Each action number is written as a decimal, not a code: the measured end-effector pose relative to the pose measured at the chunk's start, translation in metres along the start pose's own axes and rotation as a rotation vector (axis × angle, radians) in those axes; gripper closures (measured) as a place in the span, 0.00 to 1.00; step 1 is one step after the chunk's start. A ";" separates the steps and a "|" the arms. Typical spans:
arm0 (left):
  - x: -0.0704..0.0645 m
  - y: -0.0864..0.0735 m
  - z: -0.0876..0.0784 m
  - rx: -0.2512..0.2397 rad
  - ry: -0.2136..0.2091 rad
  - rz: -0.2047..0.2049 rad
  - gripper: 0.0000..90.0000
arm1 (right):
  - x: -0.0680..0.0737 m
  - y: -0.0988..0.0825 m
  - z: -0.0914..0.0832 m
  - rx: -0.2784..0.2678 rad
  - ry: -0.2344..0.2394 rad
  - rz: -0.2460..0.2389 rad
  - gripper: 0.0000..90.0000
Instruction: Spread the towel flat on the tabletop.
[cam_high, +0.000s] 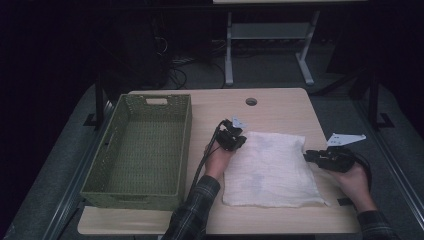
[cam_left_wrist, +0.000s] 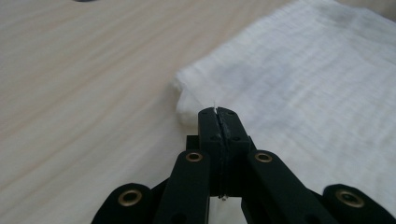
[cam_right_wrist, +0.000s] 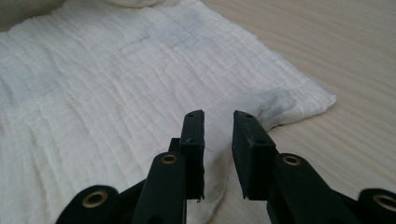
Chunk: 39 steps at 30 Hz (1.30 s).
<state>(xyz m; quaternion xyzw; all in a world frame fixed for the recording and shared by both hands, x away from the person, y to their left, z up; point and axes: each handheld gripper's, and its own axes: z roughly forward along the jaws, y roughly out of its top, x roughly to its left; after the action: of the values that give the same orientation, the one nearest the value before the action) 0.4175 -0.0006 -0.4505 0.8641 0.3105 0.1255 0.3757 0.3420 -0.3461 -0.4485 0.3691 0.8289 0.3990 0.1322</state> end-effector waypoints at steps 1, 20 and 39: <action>-0.002 -0.001 0.002 0.007 -0.007 0.007 0.99 | 0.000 0.000 0.000 0.000 0.000 -0.001 0.82; 0.030 -0.007 -0.002 -0.046 0.057 -0.092 0.77 | -0.001 -0.001 -0.001 -0.003 -0.005 -0.005 0.82; 0.055 -0.017 0.007 -0.022 0.119 -0.171 0.67 | -0.031 0.014 0.018 -0.011 -0.052 0.042 0.81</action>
<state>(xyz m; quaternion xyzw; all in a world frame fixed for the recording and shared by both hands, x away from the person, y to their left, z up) 0.4557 0.0390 -0.4686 0.8214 0.4033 0.1477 0.3754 0.3805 -0.3525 -0.4521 0.3958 0.8150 0.3965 0.1476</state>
